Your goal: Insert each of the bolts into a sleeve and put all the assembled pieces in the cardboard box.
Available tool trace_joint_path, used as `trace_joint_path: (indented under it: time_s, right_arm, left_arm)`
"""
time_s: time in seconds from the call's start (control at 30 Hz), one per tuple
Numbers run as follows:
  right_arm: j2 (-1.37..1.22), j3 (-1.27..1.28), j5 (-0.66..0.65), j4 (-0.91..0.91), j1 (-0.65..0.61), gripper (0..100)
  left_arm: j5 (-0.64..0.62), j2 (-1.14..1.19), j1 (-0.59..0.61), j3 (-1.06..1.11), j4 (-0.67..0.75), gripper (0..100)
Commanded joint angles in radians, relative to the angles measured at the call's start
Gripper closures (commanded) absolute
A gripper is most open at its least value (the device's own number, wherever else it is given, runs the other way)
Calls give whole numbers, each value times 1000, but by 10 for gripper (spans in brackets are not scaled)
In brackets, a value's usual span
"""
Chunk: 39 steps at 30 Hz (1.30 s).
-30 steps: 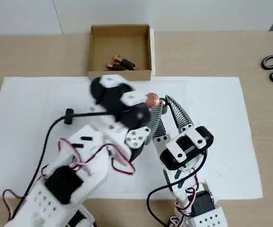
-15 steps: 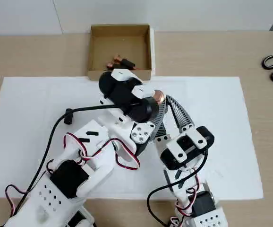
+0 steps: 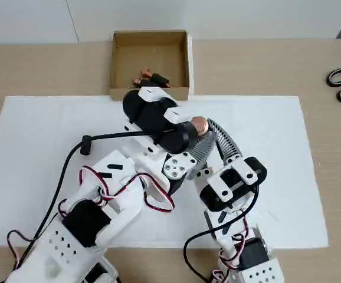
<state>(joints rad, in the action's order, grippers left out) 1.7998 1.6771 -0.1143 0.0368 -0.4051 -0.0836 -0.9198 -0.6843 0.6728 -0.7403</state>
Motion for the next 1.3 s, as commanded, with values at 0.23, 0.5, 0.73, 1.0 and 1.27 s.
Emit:
trace_joint_path:
  time_s: [0.23, 0.5, 0.73, 1.0, 1.27]
  right_arm:
    - [13, 3, 5, -1, 5, 994]
    - [13, 5, 6, 2, 2, 994]
    - [13, 5, 130, 8, 1, 995]
    - [13, -3, 132, 99, -56, 995]
    - [13, -3, 129, 116, -53, 995]
  left_arm:
    - [0, 2, -6, -1, 6, 816]
    - [2, -8, -6, -7, 2, 816]
    - [2, -6, -6, -7, 2, 816]
    - [2, -2, -6, -5, 2, 816]
    - [2, -5, -3, -4, 2, 816]
